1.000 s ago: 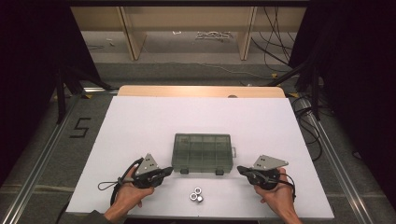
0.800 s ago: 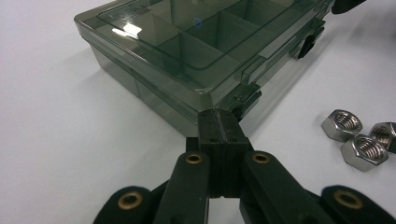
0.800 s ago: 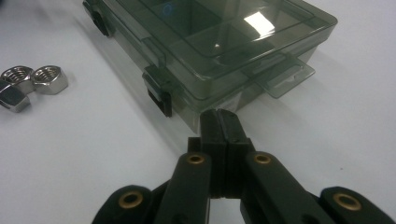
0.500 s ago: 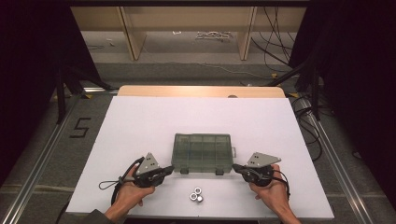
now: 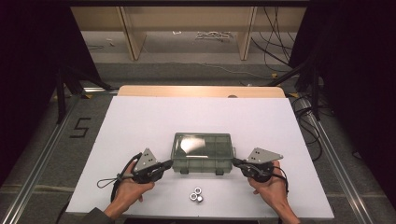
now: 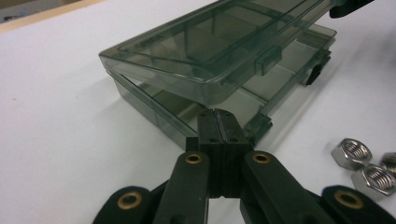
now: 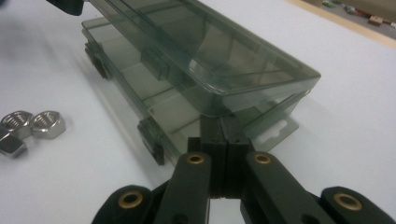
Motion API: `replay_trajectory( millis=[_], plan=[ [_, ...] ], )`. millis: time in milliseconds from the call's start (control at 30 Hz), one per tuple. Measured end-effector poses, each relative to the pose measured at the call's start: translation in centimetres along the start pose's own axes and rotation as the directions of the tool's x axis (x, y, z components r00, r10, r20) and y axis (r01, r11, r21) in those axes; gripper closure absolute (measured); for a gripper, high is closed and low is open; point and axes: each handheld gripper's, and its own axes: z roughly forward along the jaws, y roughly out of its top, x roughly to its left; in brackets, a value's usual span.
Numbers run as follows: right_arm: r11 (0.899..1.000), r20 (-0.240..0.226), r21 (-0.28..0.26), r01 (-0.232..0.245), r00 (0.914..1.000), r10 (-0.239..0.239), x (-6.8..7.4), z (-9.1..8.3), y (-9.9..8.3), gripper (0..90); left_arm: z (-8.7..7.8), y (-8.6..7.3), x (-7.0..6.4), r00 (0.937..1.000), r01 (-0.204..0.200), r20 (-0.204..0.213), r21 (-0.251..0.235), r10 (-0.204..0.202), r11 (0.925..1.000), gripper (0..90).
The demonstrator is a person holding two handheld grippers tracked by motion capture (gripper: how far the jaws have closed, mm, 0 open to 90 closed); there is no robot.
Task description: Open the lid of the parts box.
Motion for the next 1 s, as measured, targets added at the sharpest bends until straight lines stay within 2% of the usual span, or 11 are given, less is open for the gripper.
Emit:
replay_trajectory(
  millis=[133,167,233,367,433,500,600,667,867,967,1000],
  plan=[
    [1.000,0.009,-0.021,0.009,0.9999,-0.009,-0.1,0.1,0.5,90.0,0.1,0.4,0.5,0.9999,-0.005,-0.014,-0.020,0.004,0.9998,88.2],
    [1.000,0.010,-0.018,0.004,0.9999,-0.004,-0.1,0.0,0.6,90.0,0.1,0.5,0.6,0.9995,-0.022,-0.026,-0.019,0.021,0.9996,87.2],
    [1.000,0.010,-0.029,0.005,0.9999,-0.004,-0.2,0.1,0.7,90.0,0.2,0.7,0.7,0.9993,-0.012,-0.036,-0.027,0.011,0.9996,85.0],
    [0.999,0.013,-0.043,0.009,0.9999,-0.008,-0.3,0.1,1.1,90.0,0.5,1.1,0.8,0.9990,-0.012,-0.044,-0.031,0.011,0.9994,75.9],
    [0.999,0.012,-0.051,-0.001,0.9999,0.001,-0.4,0.0,1.4,90.0,0.6,1.3,0.9,0.9975,-0.025,-0.067,-0.029,0.023,0.9993,65.3],
    [0.998,0.016,-0.059,0.005,0.9999,-0.004,-0.5,0.0,1.5,90.0,0.9,1.5,1.0,0.9962,-0.029,-0.083,-0.030,0.026,0.9991,62.7],
    [0.998,0.014,-0.062,0.002,0.9999,-0.001,-0.6,0.1,1.8,90.0,1.3,1.8,1.3,0.9931,-0.053,-0.106,-0.021,0.050,0.9984,54.8],
    [0.997,0.019,-0.073,0.011,0.9998,-0.010,-0.7,0.2,1.9,90.0,1.7,2.1,1.8,0.9852,-0.112,-0.134,-0.023,0.108,0.9935,52.0],
    [0.997,0.019,-0.078,0.005,0.9998,-0.003,-1.0,0.3,2.3,90.0,2.7,3.2,2.6,0.9755,-0.158,-0.163,-0.052,0.148,0.9861,48.7],
    [0.996,0.027,-0.094,0.004,0.9996,-0.002,-1.2,0.3,2.5,90.0,3.1,3.6,2.8,0.9751,-0.164,-0.161,-0.059,0.153,0.9847,48.2],
    [0.996,0.018,-0.089,-0.006,0.9998,0.008,-1.2,0.3,2.7,90.0,3.2,3.8,2.9,0.9723,-0.175,-0.167,-0.057,0.164,0.9829,47.9]
  ],
)
